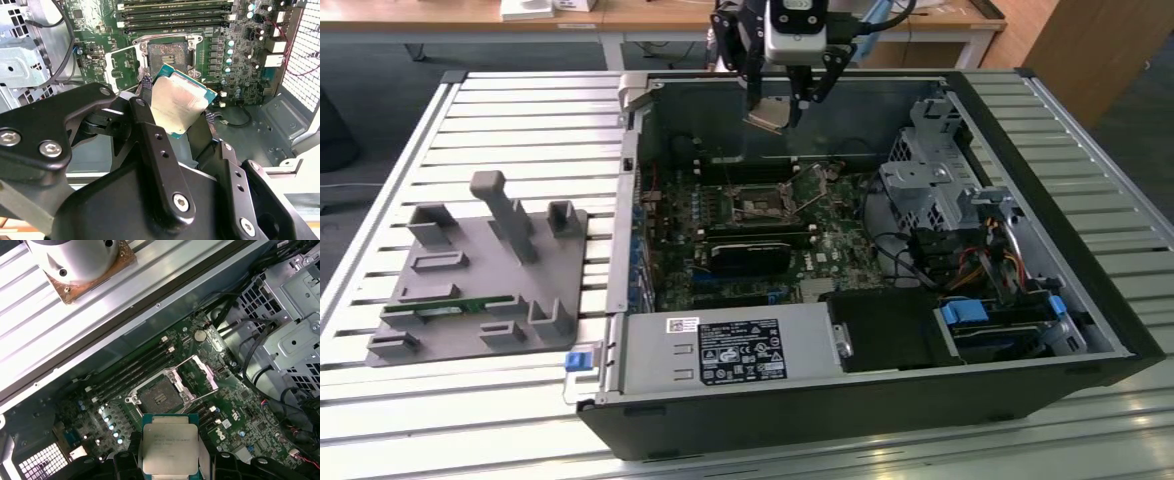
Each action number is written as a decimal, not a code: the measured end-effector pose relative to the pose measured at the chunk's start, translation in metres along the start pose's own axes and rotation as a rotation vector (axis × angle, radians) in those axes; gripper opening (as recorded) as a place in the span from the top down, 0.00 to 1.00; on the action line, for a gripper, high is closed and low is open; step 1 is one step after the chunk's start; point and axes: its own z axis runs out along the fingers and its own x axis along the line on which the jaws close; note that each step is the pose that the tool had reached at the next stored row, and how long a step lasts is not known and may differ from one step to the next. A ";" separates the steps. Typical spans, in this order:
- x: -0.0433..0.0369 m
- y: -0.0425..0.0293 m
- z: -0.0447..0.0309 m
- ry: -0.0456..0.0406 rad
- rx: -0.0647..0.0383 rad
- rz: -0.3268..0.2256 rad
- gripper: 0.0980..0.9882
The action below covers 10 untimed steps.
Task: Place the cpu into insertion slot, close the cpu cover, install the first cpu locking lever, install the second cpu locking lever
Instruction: 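Place the cpu into insertion slot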
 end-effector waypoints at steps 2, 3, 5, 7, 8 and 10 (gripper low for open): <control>0.0000 0.0000 0.0000 -0.0004 0.000 0.005 0.51; 0.0000 0.0000 0.0000 -0.0006 0.000 0.007 0.51; 0.0000 0.0000 0.0001 -0.0011 0.000 0.012 0.51; 0.0000 0.0000 0.0001 -0.0015 0.000 0.017 0.51; 0.0000 0.0000 0.0001 -0.0019 0.000 0.021 0.51; 0.0000 0.0000 0.0001 -0.0024 0.000 0.027 0.51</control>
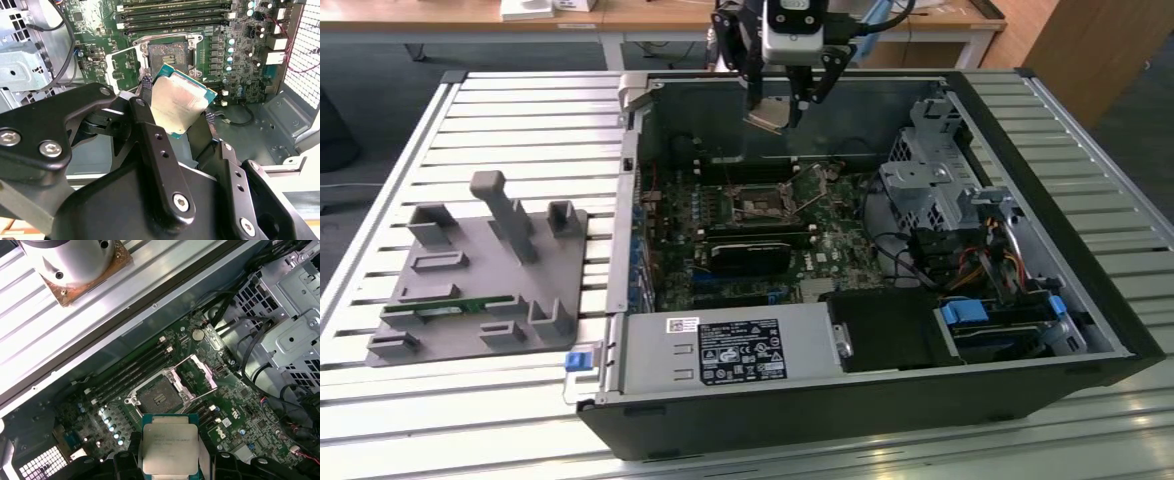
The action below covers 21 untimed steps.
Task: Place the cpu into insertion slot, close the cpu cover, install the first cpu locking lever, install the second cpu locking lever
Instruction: 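Place the cpu into insertion slot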
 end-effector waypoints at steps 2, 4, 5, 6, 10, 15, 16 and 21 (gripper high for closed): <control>0.0001 0.0000 0.0000 -0.0007 0.000 0.008 0.51; 0.0001 0.0001 0.0000 -0.0013 0.000 0.015 0.51; 0.0001 0.0001 0.0001 -0.0017 0.000 0.019 0.51; 0.0002 0.0002 0.0001 -0.0026 -0.001 0.029 0.51; 0.0004 0.0005 0.0003 -0.0053 -0.001 0.057 0.51; 0.0006 0.0006 0.0008 -0.0103 -0.002 0.112 0.51; 0.0006 0.0007 0.0010 -0.0115 -0.002 0.124 0.51; 0.0008 0.0009 0.0019 -0.0172 -0.003 0.189 0.51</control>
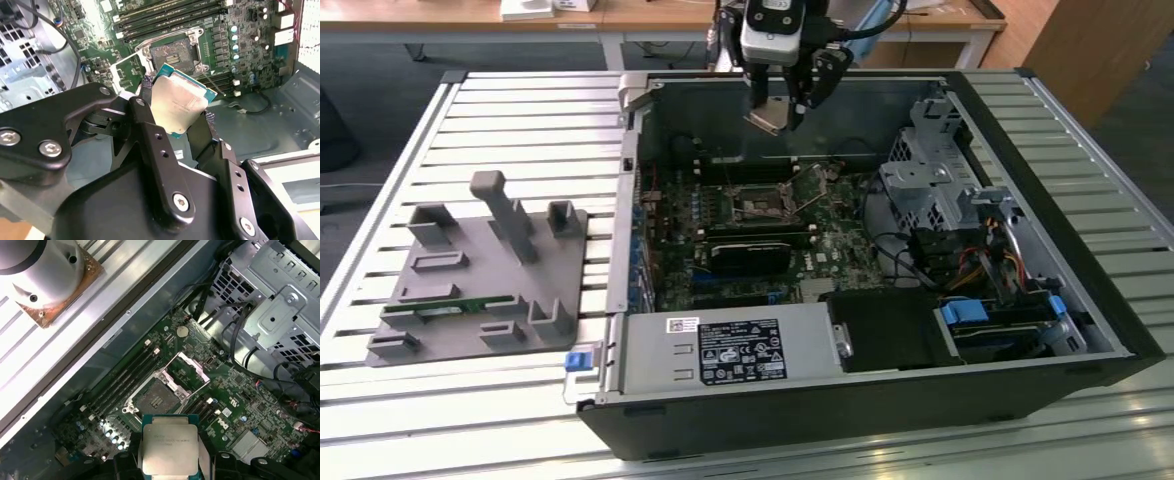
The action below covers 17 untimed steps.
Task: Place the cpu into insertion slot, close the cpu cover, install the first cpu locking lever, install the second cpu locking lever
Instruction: 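Place the cpu into insertion slot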
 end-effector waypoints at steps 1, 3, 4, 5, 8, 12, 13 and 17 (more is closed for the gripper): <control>0.0001 0.0001 0.0002 -0.0010 0.000 0.011 0.51; 0.0002 0.0002 0.0005 -0.0030 -0.001 0.034 0.51; 0.0003 0.0002 0.0005 -0.0039 -0.001 0.044 0.51; 0.0003 0.0002 0.0006 -0.0048 -0.001 0.054 0.51; 0.0004 0.0003 0.0009 -0.0074 -0.002 0.083 0.51; 0.0005 0.0004 0.0013 -0.0103 -0.002 0.116 0.51; 0.0005 0.0004 0.0014 -0.0110 -0.002 0.124 0.51; 0.0005 0.0003 0.0016 -0.0125 -0.003 0.141 0.51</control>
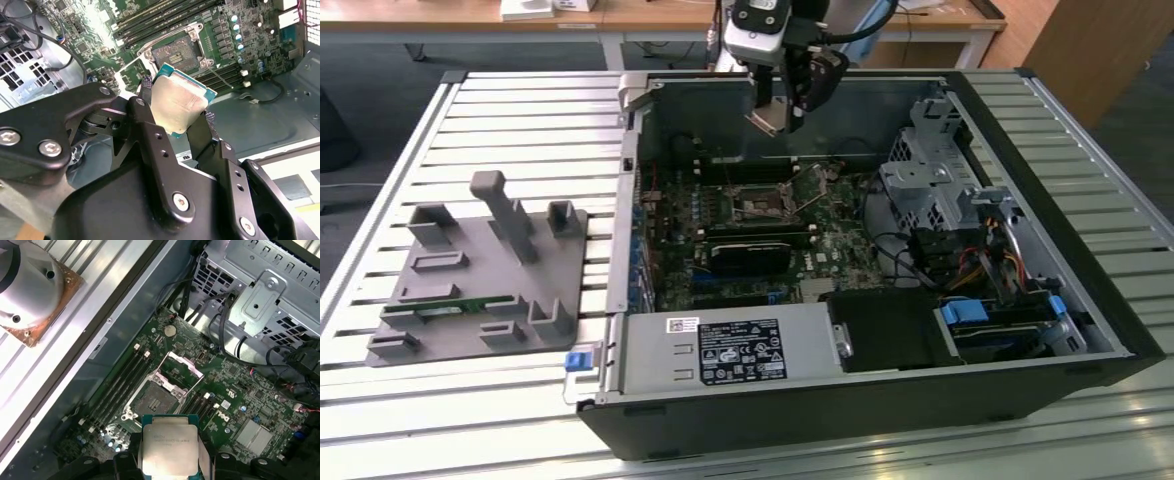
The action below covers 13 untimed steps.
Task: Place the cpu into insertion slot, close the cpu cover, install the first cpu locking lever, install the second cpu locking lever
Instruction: 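Place the cpu into insertion slot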
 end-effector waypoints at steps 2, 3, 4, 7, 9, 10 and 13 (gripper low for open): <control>0.0000 0.0000 0.0002 -0.0004 0.000 0.004 0.51; 0.0000 0.0000 0.0003 -0.0006 0.000 0.007 0.51; 0.0000 0.0000 0.0004 -0.0008 0.000 0.009 0.51; 0.0000 -0.0001 0.0008 -0.0012 0.000 0.013 0.51; 0.0000 -0.0001 0.0011 -0.0014 0.000 0.015 0.51; 0.0000 -0.0001 0.0013 -0.0015 0.000 0.016 0.51; 0.0000 -0.0002 0.0019 -0.0015 0.000 0.017 0.51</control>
